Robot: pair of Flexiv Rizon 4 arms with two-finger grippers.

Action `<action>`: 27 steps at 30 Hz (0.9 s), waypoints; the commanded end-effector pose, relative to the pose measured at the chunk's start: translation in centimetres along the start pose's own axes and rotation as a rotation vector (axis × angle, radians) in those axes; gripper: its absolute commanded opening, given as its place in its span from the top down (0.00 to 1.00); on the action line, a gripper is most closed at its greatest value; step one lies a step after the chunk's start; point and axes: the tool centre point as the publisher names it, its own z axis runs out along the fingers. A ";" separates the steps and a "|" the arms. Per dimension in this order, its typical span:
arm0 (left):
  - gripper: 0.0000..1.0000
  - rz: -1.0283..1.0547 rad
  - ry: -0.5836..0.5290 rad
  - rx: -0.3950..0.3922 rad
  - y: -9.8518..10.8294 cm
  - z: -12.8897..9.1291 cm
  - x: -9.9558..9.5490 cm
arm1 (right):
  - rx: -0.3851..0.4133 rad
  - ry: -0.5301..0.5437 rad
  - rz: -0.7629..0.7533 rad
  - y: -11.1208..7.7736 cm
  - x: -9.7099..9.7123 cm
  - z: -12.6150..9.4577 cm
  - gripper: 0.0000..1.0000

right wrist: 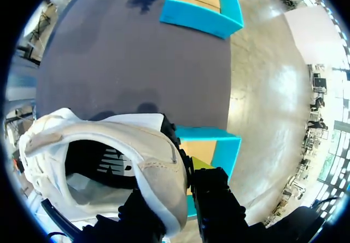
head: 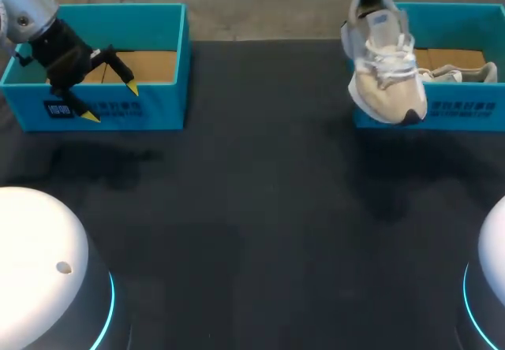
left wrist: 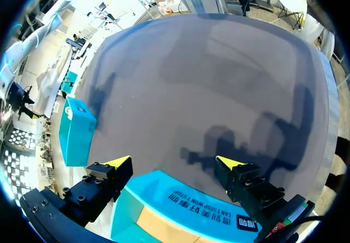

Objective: Take the shoe out of the shoebox, open the shoe tongue, remove and reinsert the insole, then place the shoe into the shoebox

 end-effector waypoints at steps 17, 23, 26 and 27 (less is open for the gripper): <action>0.00 0.000 0.002 -0.002 -0.1 0.0 0.0 | -0.009 0.003 -0.015 -11.9 -8.0 0.4 1.00; 0.00 0.000 0.002 -0.002 -0.1 0.0 0.0 | -0.009 0.003 -0.015 -11.9 -8.0 0.4 1.00; 0.00 0.000 0.002 -0.002 -0.1 0.0 0.0 | -0.009 0.003 -0.015 -11.9 -8.0 0.4 1.00; 0.00 0.000 0.002 -0.002 -0.1 0.0 0.0 | -0.009 0.003 -0.015 -11.9 -8.0 0.4 1.00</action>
